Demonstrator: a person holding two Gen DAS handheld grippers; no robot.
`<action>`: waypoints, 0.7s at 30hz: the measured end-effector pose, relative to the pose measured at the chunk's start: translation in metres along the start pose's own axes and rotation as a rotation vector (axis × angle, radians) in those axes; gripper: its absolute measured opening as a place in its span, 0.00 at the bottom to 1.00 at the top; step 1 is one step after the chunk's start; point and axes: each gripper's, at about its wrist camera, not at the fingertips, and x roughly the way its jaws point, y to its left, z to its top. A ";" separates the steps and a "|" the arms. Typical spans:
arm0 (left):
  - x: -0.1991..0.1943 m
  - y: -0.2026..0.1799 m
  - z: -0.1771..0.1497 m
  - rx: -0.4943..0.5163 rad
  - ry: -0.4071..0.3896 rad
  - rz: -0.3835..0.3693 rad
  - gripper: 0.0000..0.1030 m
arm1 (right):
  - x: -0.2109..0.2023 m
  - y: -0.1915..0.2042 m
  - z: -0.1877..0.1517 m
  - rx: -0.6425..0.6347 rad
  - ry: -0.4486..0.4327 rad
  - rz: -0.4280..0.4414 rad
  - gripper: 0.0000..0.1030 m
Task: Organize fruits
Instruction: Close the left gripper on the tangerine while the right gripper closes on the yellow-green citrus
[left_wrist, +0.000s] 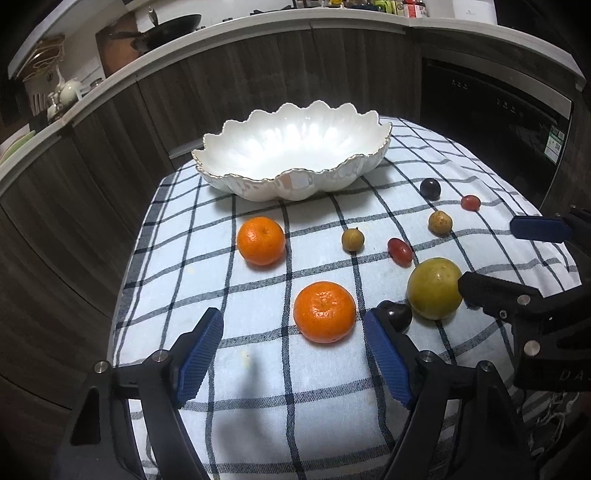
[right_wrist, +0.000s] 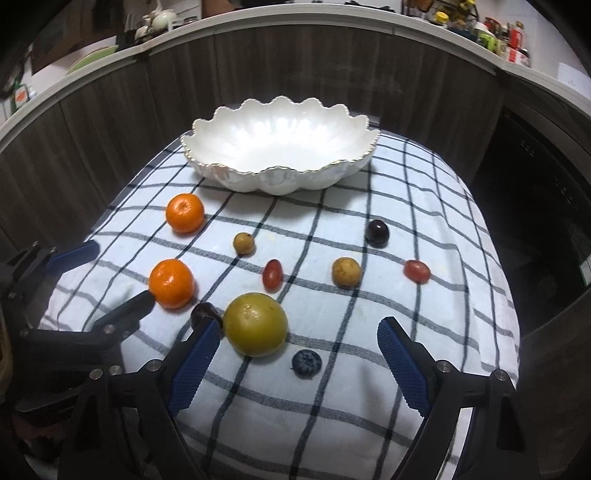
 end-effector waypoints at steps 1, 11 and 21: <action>0.002 0.000 0.001 0.002 0.006 -0.010 0.76 | 0.001 0.002 0.000 -0.010 0.004 0.005 0.80; 0.019 0.001 -0.001 0.001 0.072 -0.077 0.69 | 0.020 0.007 0.000 -0.035 0.055 0.052 0.69; 0.029 0.000 0.001 0.005 0.095 -0.097 0.62 | 0.034 0.009 0.000 -0.026 0.093 0.102 0.62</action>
